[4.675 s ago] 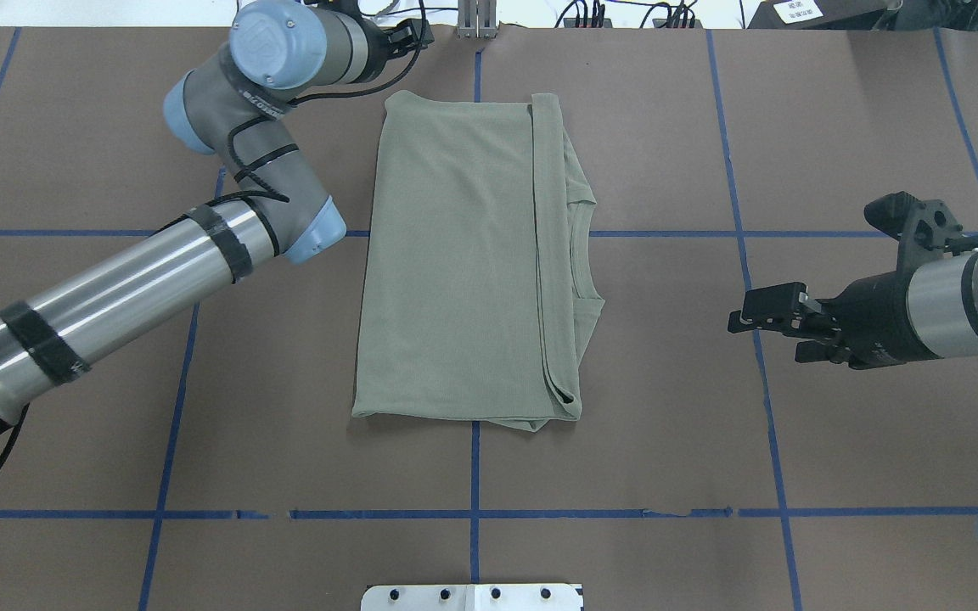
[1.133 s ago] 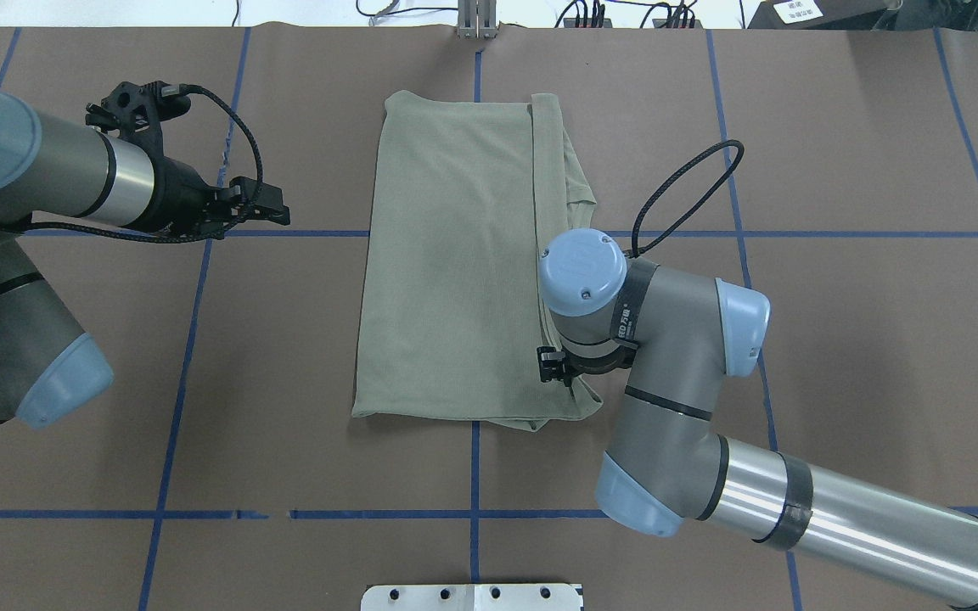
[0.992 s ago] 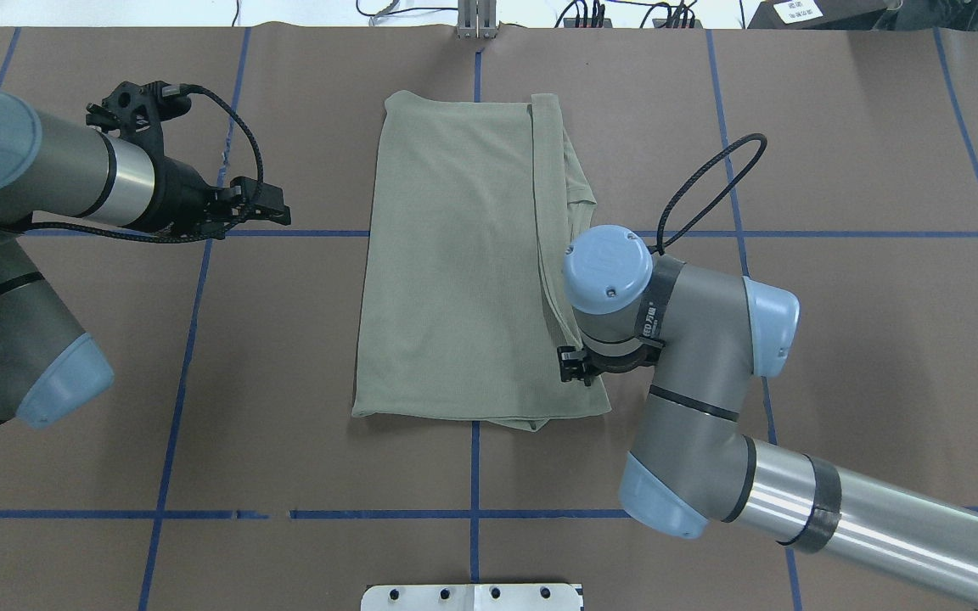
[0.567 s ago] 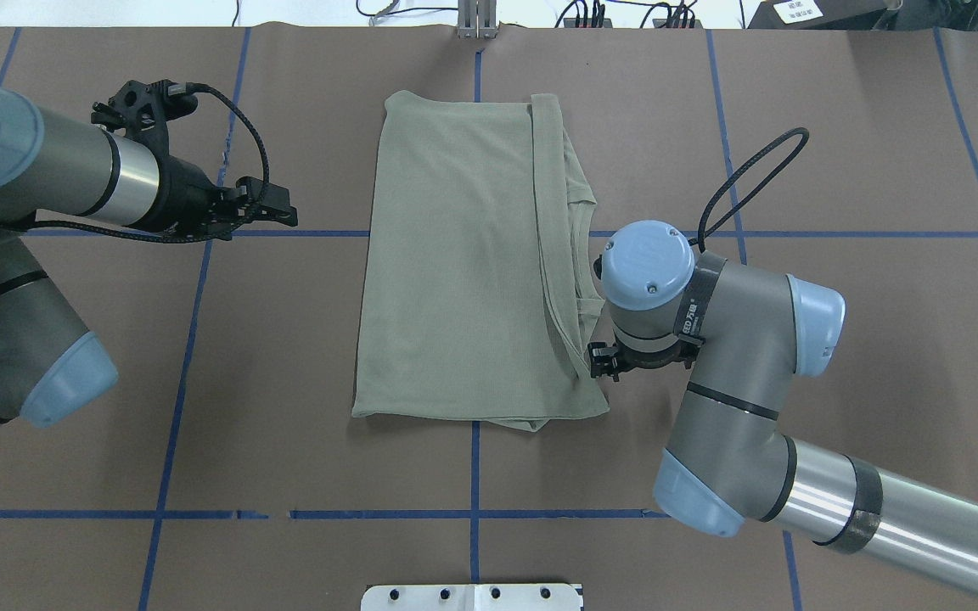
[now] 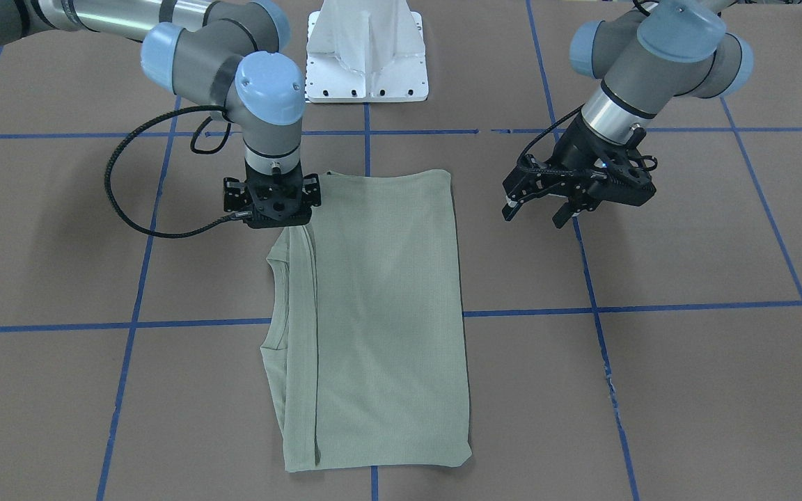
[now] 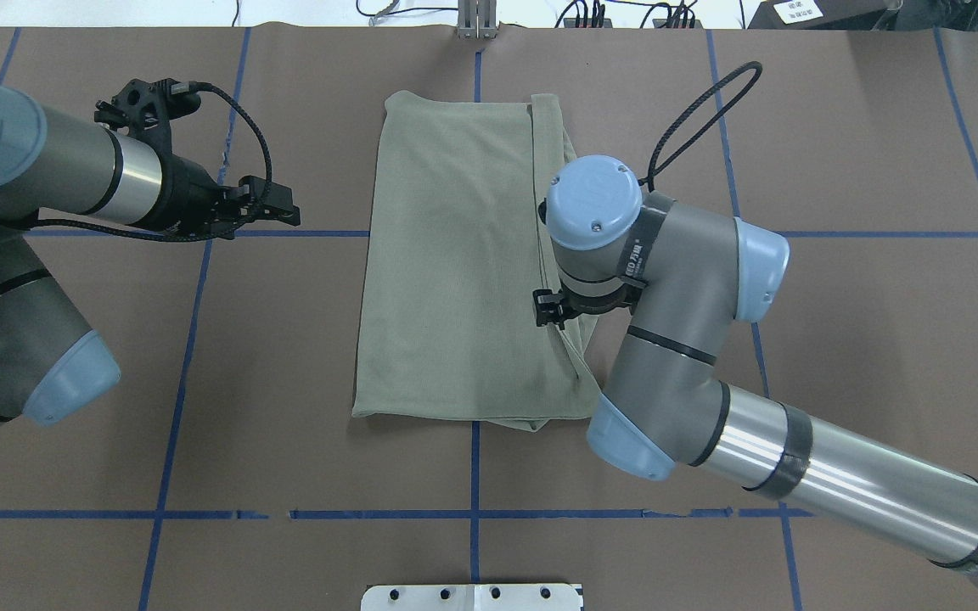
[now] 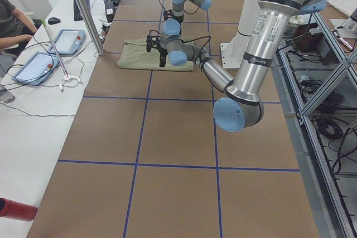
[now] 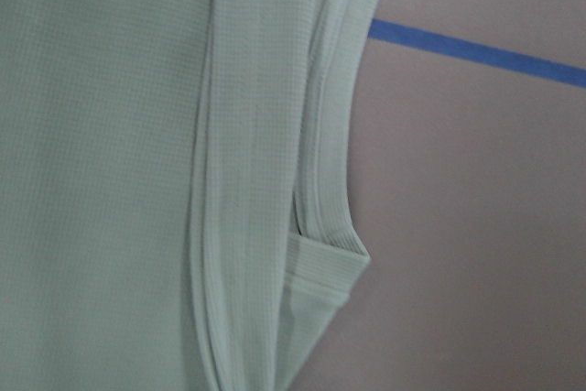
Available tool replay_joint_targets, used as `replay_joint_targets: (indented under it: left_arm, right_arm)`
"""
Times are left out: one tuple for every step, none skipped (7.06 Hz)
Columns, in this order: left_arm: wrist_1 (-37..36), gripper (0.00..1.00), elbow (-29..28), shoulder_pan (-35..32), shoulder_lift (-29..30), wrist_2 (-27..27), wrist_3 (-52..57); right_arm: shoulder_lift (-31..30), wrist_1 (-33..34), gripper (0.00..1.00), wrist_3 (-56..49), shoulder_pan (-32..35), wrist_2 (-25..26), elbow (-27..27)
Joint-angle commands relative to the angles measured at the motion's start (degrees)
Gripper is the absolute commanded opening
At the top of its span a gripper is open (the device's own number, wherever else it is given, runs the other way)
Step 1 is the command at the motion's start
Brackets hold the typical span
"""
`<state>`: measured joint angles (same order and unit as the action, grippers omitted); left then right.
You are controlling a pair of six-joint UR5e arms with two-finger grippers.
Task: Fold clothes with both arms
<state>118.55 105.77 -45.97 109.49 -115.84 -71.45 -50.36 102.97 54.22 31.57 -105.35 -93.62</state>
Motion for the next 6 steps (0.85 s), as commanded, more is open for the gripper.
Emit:
replay_joint_targets:
  left_arm:
    - [-0.07, 1.00, 0.05, 0.00, -0.06, 0.00, 0.00]
    - [-0.08, 1.00, 0.23, 0.00, 0.02, 0.00, 0.00]
    - [-0.08, 1.00, 0.23, 0.00, 0.02, 0.00, 0.00]
    - [-0.08, 1.00, 0.40, 0.00, 0.02, 0.00, -0.09]
    - [-0.08, 1.00, 0.41, 0.00, 0.02, 0.00, -0.09]
    - [-0.08, 1.00, 0.32, 0.00, 0.02, 0.00, -0.09]
  right_arm:
    - [2.81, -4.53, 1.00, -0.26, -0.02, 0.32, 7.30]
    - [2.81, -4.45, 1.00, -0.17, -0.02, 0.14, 7.31]
    - [2.38, -4.36, 1.00, -0.26, -0.19, -0.03, 7.40]
    - [2.11, -4.27, 1.00, -0.17, -0.45, -0.56, 7.57]
    - [1.76, -3.92, 1.00, -0.17, -0.46, -2.56, 7.58]
    - [1.58, -3.49, 1.00, -0.17, -0.46, -3.45, 7.58]
